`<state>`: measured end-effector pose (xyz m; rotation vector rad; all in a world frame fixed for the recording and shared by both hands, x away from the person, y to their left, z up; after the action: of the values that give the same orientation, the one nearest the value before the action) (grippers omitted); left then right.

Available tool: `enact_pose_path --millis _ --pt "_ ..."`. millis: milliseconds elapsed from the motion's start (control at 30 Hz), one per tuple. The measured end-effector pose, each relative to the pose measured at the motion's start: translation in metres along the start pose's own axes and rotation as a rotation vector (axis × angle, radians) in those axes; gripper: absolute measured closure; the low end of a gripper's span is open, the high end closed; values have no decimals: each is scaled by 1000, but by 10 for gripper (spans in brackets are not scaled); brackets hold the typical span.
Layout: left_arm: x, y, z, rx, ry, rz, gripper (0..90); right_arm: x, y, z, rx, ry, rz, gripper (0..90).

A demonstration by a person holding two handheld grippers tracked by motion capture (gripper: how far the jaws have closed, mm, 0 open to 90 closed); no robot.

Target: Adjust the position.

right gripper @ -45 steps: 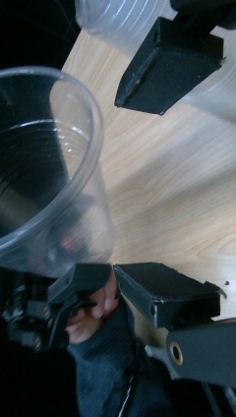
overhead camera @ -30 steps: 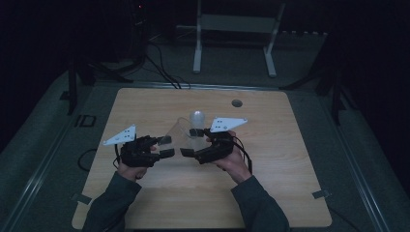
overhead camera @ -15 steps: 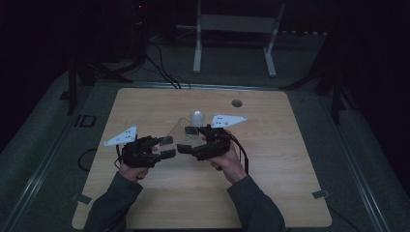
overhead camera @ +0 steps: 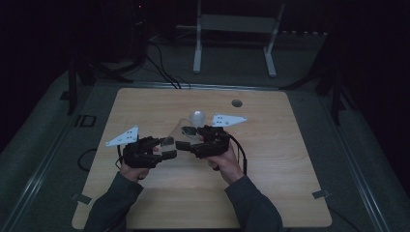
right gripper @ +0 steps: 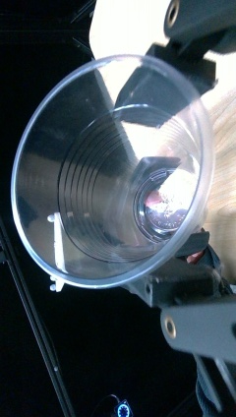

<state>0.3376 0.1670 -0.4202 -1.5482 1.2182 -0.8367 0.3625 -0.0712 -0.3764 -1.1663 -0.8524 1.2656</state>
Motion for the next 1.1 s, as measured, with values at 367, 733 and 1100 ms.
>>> enact_pose_path --millis 367,733,1100 --pt "-2 -5 -2 21 -98 46 277 -4 -2 0 -26 41 12 305" --pt "1 -12 -11 130 -258 152 249 -5 -3 2 -88 113 78 304" --pt "15 -10 -20 233 -391 279 248 -4 -5 3 -130 190 149 304"
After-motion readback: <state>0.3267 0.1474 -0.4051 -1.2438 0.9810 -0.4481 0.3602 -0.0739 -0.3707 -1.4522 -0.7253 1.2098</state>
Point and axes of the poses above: each handheld gripper's, and its own axes: x roughly forward along the jaws, y roughly out of its underside, z roughly to its left, the point moved 2 cm from there along x, roughly forward along the jaws, and after that the axes turned 4 degrees about -x, right-handed, at the moved point
